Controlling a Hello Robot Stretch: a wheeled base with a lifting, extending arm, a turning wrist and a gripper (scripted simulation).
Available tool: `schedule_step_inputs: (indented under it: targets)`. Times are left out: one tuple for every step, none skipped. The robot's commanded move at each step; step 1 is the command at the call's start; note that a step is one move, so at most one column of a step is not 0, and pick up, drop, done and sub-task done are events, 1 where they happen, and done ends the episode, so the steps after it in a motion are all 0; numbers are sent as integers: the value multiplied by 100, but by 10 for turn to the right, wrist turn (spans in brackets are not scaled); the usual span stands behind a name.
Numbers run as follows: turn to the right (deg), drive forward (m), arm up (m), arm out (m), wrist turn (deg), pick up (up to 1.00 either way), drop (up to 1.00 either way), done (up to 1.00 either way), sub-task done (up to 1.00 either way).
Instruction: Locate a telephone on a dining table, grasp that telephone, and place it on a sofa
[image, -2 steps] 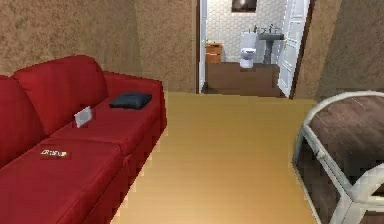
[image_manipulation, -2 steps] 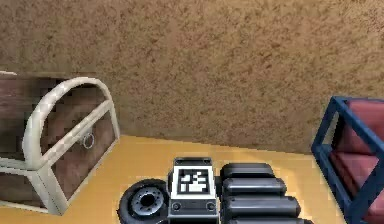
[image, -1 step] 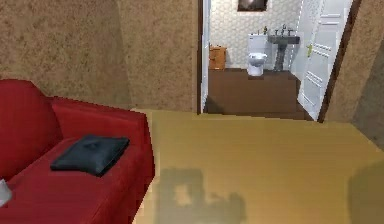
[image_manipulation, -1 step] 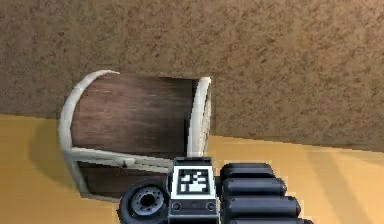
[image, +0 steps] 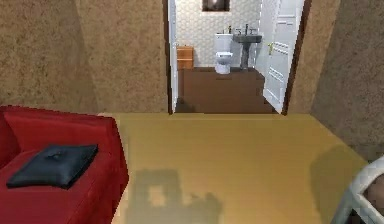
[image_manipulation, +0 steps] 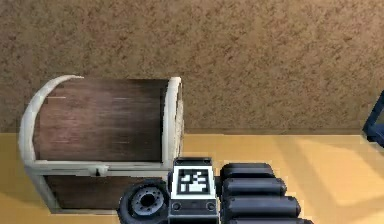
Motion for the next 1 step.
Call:
schedule_step_inputs:
  targets:
    - [0, 30, 0, 0, 0, 0, 0, 0, 0]
